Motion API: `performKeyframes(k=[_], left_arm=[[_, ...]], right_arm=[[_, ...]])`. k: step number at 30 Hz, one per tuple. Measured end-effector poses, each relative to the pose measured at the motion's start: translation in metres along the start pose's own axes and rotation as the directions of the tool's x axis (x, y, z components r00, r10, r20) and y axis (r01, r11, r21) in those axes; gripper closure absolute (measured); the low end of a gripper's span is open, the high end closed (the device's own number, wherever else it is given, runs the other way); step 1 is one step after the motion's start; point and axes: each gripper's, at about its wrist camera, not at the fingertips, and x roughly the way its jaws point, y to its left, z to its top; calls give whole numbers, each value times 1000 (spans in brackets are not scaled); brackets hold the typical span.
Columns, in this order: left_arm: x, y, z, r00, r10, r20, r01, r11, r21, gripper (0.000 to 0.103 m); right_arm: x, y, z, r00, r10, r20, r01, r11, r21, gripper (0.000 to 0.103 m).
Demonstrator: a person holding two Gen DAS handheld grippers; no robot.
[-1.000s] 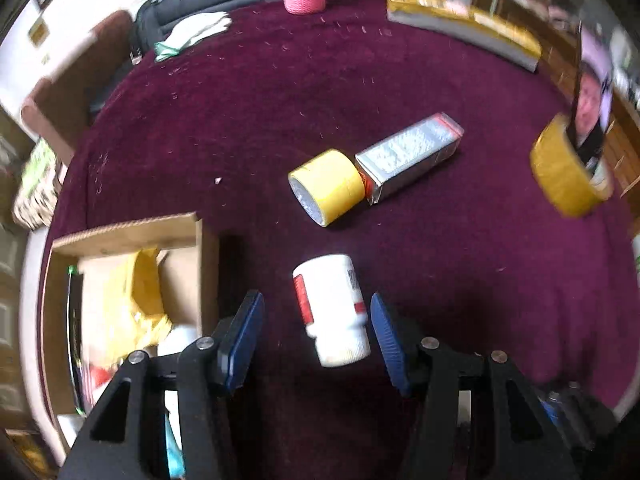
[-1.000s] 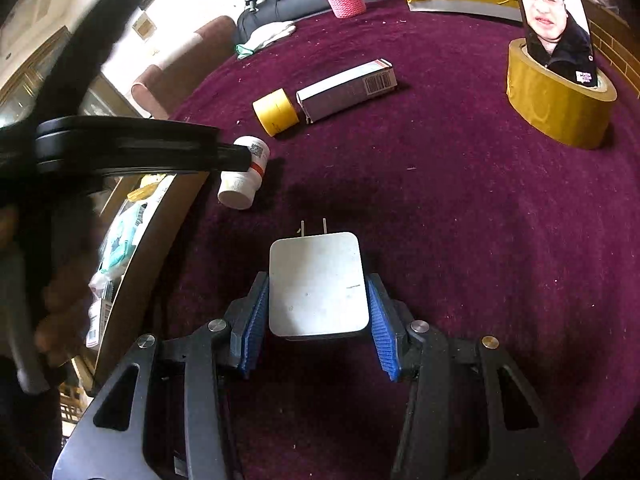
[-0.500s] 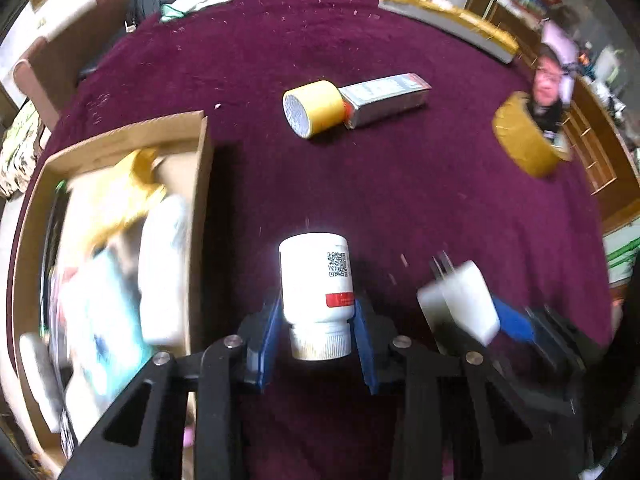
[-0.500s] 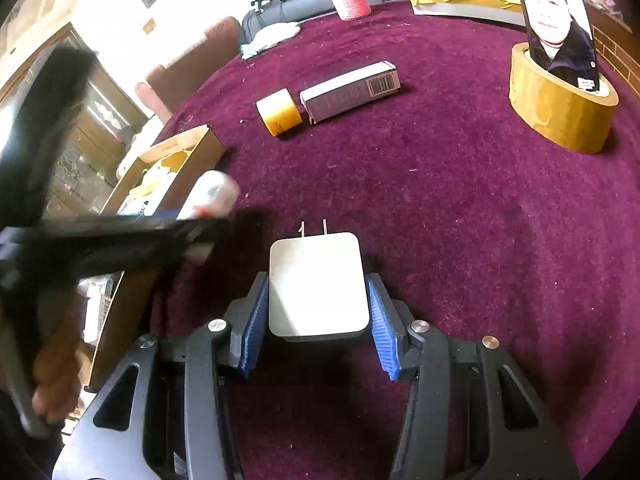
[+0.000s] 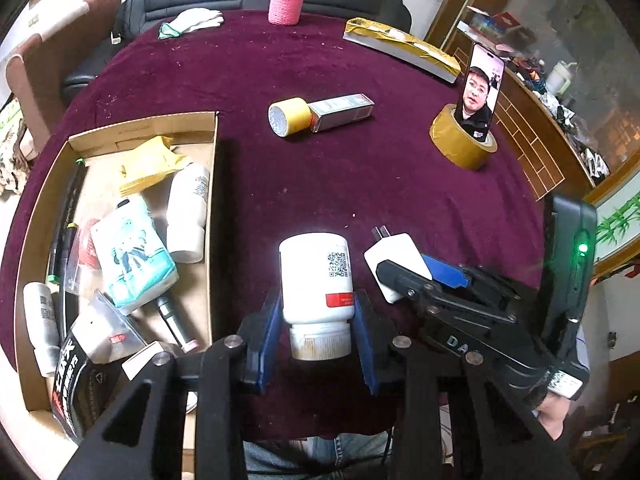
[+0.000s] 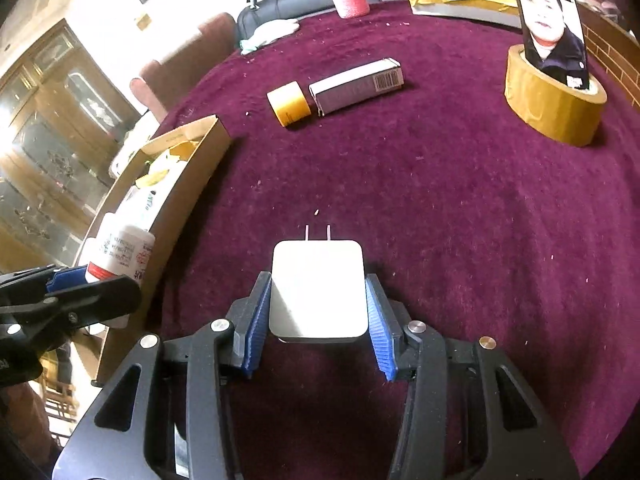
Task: Organize objects
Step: 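Carry the charger and bottle into the tray and open both grippers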
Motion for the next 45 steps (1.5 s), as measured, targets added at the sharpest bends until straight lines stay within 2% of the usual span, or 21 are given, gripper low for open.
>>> performKeyframes(k=[7, 12, 16, 22, 31, 39, 45], left_arm=[[-16, 20, 2, 999, -38, 28, 39, 998, -43, 69], [-37, 54, 2, 996, -50, 72, 57, 993, -105, 69], [-51, 88, 5, 994, -41, 98, 58, 984, -171, 69], [-61, 136, 22, 991, 29, 133, 4, 971, -239, 69], [-30, 189, 56, 991, 76, 107, -42, 955, -293, 69], [2, 220, 78, 996, 68, 64, -46, 952, -304, 69], [25, 228, 80, 998, 69, 7, -64, 951, -302, 69]], right_arm=[[-11, 18, 4, 1000, -12, 13, 12, 1000, -5, 58], [-16, 49, 11, 999, 15, 28, -14, 998, -63, 58], [-15, 77, 19, 998, 55, 40, -50, 992, -118, 58], [-5, 112, 34, 994, 105, 35, -97, 977, -188, 58], [18, 144, 65, 992, 126, 25, -115, 960, -256, 58], [60, 152, 109, 999, 19, 28, -10, 951, -310, 58], [94, 157, 123, 1000, -26, -8, 22, 946, -323, 58]])
